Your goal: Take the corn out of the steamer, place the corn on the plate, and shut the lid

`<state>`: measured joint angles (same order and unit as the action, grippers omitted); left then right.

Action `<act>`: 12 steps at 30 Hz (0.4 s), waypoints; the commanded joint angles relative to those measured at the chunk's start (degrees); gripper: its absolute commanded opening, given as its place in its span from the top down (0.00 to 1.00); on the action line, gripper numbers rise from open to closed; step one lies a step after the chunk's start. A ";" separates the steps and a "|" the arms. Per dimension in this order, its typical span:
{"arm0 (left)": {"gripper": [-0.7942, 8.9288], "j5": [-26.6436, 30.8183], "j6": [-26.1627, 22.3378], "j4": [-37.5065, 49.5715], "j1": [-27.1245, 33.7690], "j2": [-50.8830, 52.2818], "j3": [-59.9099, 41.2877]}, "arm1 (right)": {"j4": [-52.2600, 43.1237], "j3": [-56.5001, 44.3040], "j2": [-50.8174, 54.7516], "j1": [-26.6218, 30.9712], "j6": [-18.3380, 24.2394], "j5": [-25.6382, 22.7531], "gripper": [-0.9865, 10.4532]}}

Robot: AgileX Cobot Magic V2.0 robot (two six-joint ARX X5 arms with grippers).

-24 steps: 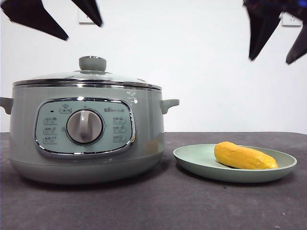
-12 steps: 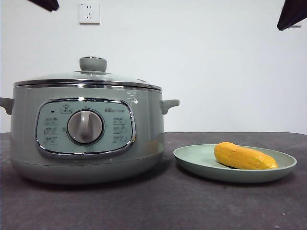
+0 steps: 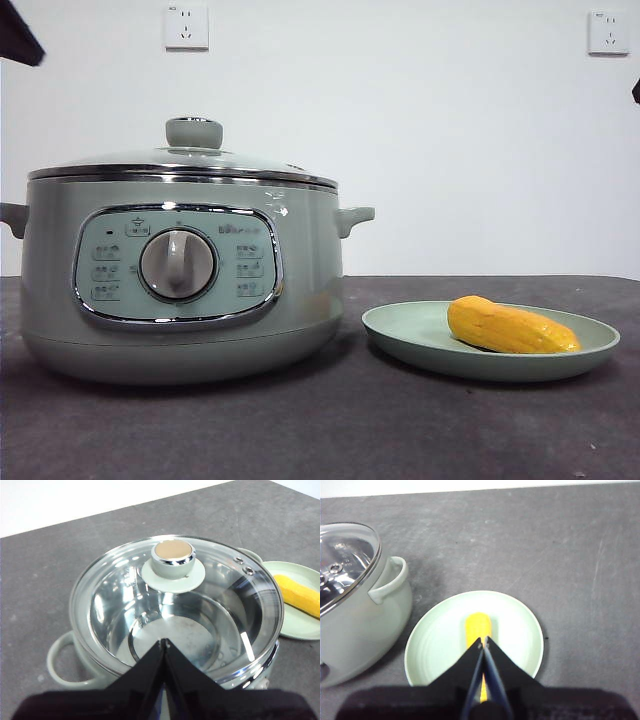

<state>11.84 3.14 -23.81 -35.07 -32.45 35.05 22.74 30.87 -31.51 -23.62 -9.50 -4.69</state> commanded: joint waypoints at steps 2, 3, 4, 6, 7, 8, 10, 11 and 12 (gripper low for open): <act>0.92 0.17 -0.59 -2.82 -0.22 0.37 -0.20 | -0.17 -0.35 0.02 -0.09 -2.49 -0.17 0.91; 0.92 0.15 -0.59 -3.45 -0.22 0.22 -0.20 | -0.17 -0.35 0.02 -0.09 -2.49 -0.20 0.91; 0.92 0.13 -0.59 -4.02 -0.22 0.00 -0.20 | -0.17 -0.35 0.02 -0.09 -2.49 -0.20 0.91; 0.92 0.09 -0.57 -4.57 -0.24 -0.85 -0.20 | -0.20 -0.35 0.02 -0.09 -2.49 -0.20 0.91; 0.92 0.11 -0.57 -4.74 -0.24 -1.18 -0.20 | -0.15 -0.35 0.02 -0.09 -2.49 -0.20 0.91; 0.92 0.11 -0.57 -4.79 -0.24 -1.42 -0.20 | -0.13 -0.35 0.02 -0.09 -2.49 -0.20 0.91; 0.92 0.13 -0.59 -4.79 -0.22 -1.86 -0.20 | -0.02 -0.35 0.02 -0.09 -2.49 -0.17 0.91; 0.92 0.13 -0.57 -4.79 -0.22 -1.90 -0.20 | 0.04 -0.35 0.02 -0.09 -2.49 -0.20 0.91; 0.92 0.15 -0.57 -4.76 -0.22 -1.92 -0.20 | 0.07 -0.35 0.02 -0.09 -2.49 -0.20 0.91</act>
<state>11.88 3.01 -28.82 -35.07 -34.52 35.18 23.00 30.87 -31.53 -23.62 -11.40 -4.71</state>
